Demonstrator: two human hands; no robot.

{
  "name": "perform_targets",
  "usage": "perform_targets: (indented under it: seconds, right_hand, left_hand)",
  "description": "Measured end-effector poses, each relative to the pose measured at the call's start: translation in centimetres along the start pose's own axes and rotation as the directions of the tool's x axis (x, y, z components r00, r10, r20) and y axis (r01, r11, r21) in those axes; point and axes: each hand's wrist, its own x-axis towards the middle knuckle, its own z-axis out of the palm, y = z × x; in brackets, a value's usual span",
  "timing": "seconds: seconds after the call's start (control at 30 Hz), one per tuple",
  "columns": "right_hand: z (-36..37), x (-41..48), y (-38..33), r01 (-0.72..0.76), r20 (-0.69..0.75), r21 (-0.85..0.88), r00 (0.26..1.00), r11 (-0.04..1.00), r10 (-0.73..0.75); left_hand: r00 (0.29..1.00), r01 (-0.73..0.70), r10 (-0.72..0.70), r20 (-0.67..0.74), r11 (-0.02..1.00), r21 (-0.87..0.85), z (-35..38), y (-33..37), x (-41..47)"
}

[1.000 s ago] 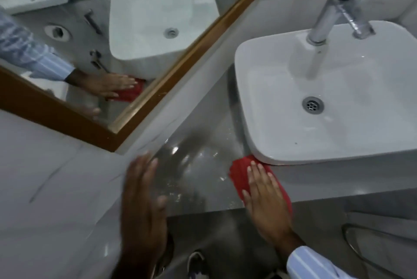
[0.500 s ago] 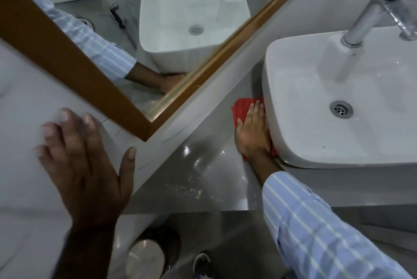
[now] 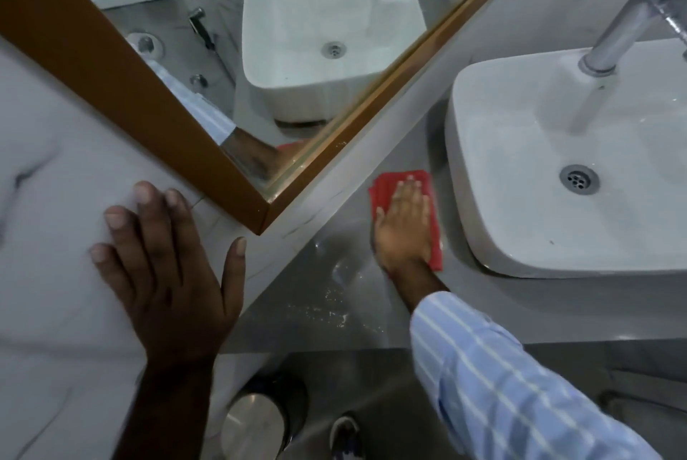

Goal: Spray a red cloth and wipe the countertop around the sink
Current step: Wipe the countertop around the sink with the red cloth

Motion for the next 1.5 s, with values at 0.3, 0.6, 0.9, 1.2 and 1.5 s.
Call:
perform_targets:
  seconds: [0.3, 0.6, 0.9, 1.2, 1.5]
  right_hand:
    - [2.1, -11.9, 5.1, 0.816, 0.198, -0.101, 0.577, 0.569, -0.793]
    - [2.3, -7.1, -1.8, 0.034, -0.052, 0.020, 0.998, 0.999, -0.033]
    - [10.0, -19.6, -15.6, 0.341, 0.146, 0.169, 0.919, 0.925, -0.365]
    - [5.0, -15.8, -1.2, 0.137, -0.059, 0.049, 0.989, 0.989, -0.134]
    - [11.4, -19.9, -12.8, 0.600, 0.012, 0.105, 0.797, 0.793, -0.604]
  left_hand:
    - [1.000, -0.010, 0.010, -0.014, 0.999, 0.031, 0.0, 0.1, 0.2]
    - [1.000, -0.013, 0.014, -0.023, 0.999, 0.052, 0.2, -0.1, 0.0]
    - [0.999, -0.027, 0.028, -0.018, 0.999, 0.025, 0.1, 0.1, 0.3]
    - [0.999, -0.006, 0.005, 0.036, 1.000, 0.029, -0.7, 0.2, 0.5]
    - [0.999, -0.035, 0.035, 0.010, 0.999, 0.018, -0.3, 0.0, 0.3]
